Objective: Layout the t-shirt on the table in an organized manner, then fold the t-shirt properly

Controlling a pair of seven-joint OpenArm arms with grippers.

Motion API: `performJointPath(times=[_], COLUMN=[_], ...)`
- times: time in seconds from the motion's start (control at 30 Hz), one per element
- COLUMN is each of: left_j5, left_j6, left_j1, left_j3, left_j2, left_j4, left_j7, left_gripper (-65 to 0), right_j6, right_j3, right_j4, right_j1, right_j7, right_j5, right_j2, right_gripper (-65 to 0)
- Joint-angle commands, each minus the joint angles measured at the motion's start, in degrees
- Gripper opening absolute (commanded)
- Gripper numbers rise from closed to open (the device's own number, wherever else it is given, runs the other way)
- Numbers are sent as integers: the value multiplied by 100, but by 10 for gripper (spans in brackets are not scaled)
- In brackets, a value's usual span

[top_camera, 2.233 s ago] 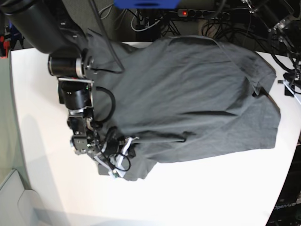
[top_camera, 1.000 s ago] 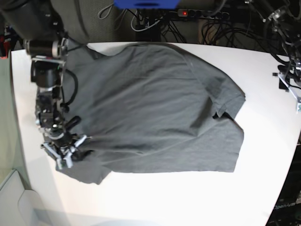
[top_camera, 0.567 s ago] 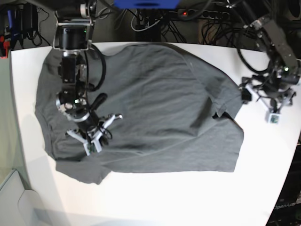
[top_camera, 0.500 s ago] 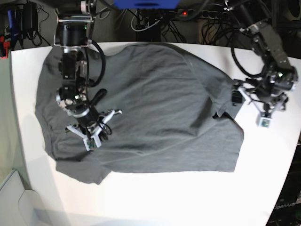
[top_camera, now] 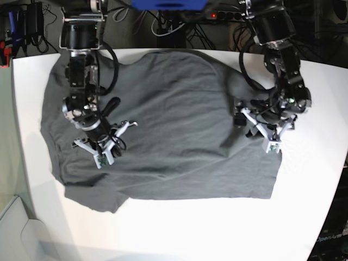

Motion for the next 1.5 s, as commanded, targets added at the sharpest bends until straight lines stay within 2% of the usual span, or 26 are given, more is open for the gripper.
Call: performJointPath(times=[0.0,0.27,0.3,0.53,0.6,0.67,0.83,0.93,0.97,1.2,1.47], left_j5=[-89,-98,-98,-54,-54,-54,-54,-62,-62,-54,-98], left_j6=[15,15,15,59,59,59,68,68,68,68,24], left_j1=[-86,28,81,116,116,116,124,274,292,757,1408], left_j3=[49,75,75,66,66,66,66,66,66,5,-663], left_j2=[-41,-67,-85,-102,-102,-102,-58,-50,-50,-41,82], left_j4=[99,389,442,451,451,451,460,565,644,1805,2552], left_j7=[-106,-71,-71,-71,-71,-71,-71,-71,-71,202,202], left_gripper=[0,0,-36,-430,-514,-560,-553,-641,-650,-647,-647], right_j6=[7,15,15,15,15,15,15,15,15,15,15], right_j3=[6,6,6,6,6,6,6,6,6,6,-3], right_j4=[109,100,100,92,92,92,92,92,92,92,-128], right_j1=[113,139,139,139,139,139,104,95,95,86,95], right_j7=[138,138,138,138,138,138,138,138,138,138,138], right_j5=[49,49,49,49,49,49,49,49,49,49,49], right_j2=[19,28,28,28,28,28,28,37,72,90,-51], right_gripper=[-610,-610,-610,-610,-610,-610,-610,-610,-610,-610,-610])
